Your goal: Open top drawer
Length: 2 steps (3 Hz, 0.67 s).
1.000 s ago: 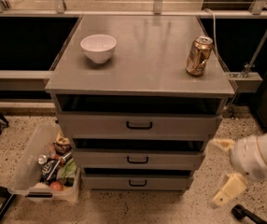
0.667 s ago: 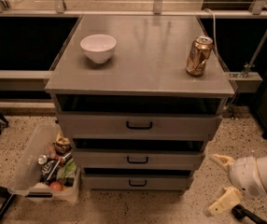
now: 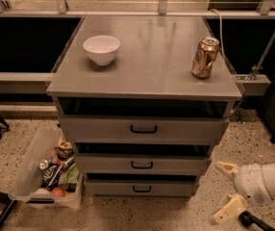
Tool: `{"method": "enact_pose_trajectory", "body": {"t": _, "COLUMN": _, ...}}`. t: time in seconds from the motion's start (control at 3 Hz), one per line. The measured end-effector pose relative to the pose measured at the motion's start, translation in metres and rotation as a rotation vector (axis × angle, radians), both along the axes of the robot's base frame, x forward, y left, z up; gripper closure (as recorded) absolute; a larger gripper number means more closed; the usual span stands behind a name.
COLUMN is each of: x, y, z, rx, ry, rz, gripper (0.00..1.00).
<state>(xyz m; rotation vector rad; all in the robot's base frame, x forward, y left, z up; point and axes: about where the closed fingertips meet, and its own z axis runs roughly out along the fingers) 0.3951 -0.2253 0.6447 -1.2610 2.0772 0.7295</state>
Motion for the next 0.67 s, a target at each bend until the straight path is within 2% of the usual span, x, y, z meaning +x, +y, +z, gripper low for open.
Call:
{"method": "enact_pose_trajectory", "body": {"t": 0.33, "x": 0.046, "y": 0.014, "z": 0.011, "rx": 0.032, "ry": -0.077, "rz": -0.002, "gripper": 0.0}}
{"method": "enact_pose_trajectory", "body": {"t": 0.67, "x": 0.108, "y": 0.043, "z": 0.053, "rx": 0.014, "ry": -0.192, "rz": -0.065, "gripper": 0.0}}
